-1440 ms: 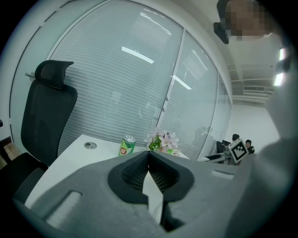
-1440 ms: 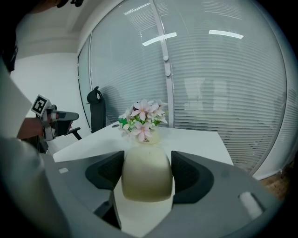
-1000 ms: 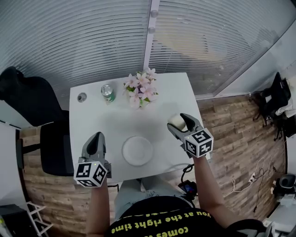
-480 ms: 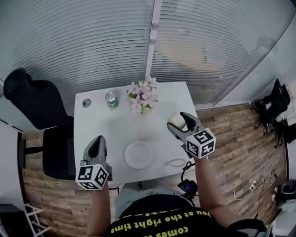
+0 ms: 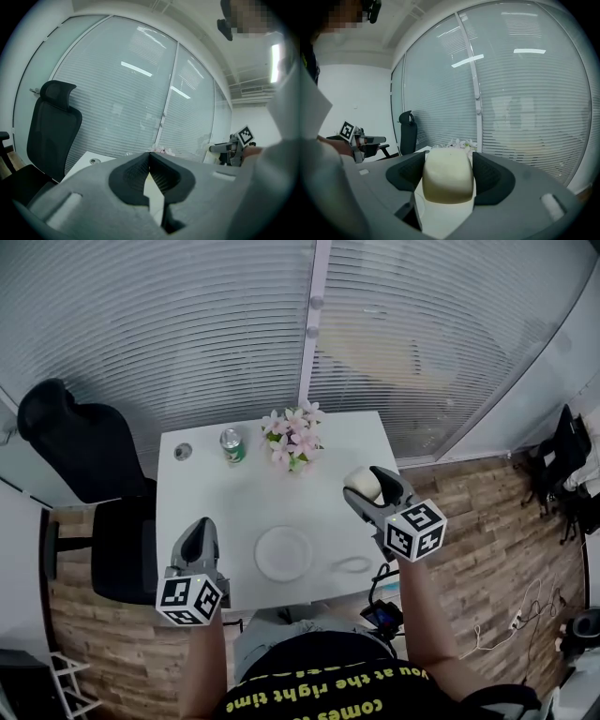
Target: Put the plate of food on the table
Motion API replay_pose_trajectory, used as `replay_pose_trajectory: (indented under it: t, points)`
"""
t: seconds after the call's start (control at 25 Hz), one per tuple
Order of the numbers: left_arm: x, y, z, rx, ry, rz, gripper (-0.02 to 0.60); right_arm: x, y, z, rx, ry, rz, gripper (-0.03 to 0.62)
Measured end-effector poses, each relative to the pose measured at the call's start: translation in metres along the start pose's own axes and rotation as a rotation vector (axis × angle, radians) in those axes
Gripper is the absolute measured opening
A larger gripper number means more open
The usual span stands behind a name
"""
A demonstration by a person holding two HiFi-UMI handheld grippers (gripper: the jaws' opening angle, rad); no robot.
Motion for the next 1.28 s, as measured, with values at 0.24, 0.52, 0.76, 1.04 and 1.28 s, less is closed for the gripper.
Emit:
replay_pose_trajectory:
  t: [0.24, 0.52, 0.76, 1.04, 1.28]
  points:
    - [0.003, 0.005, -0.001, -0.005, 0.003, 0.005, 0.0, 0.007, 0.0, 0.006, -0.01, 0.018, 0.014, 0.325]
    - [0.009, 0.01, 0.002, -0.012, 0.006, 0.023, 0.0, 0.014, -0.004, 0.012, -0.011, 0.027, 0.03, 0.324]
    - [0.014, 0.015, 0.004, -0.017, 0.009, 0.039, 0.0, 0.021, -0.011, 0.015, 0.001, 0.044, 0.051, 0.325]
    - [0.027, 0.022, 0.005, -0.022, 0.017, 0.075, 0.0, 0.031, -0.028, 0.02, 0.015, 0.066, 0.096, 0.325]
    - [0.039, 0.028, 0.006, -0.026, 0.023, 0.107, 0.001, 0.04, -0.042, 0.023, 0.025, 0.078, 0.137, 0.324]
Point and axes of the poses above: the fingertips, and each gripper's own axes: y backward along the fingers, x to its left, z out of its top, the point moved 9 cm from there along y, backward along the fingers, and after that the axes turned 13 degrees about z, right-handed, at the moved point
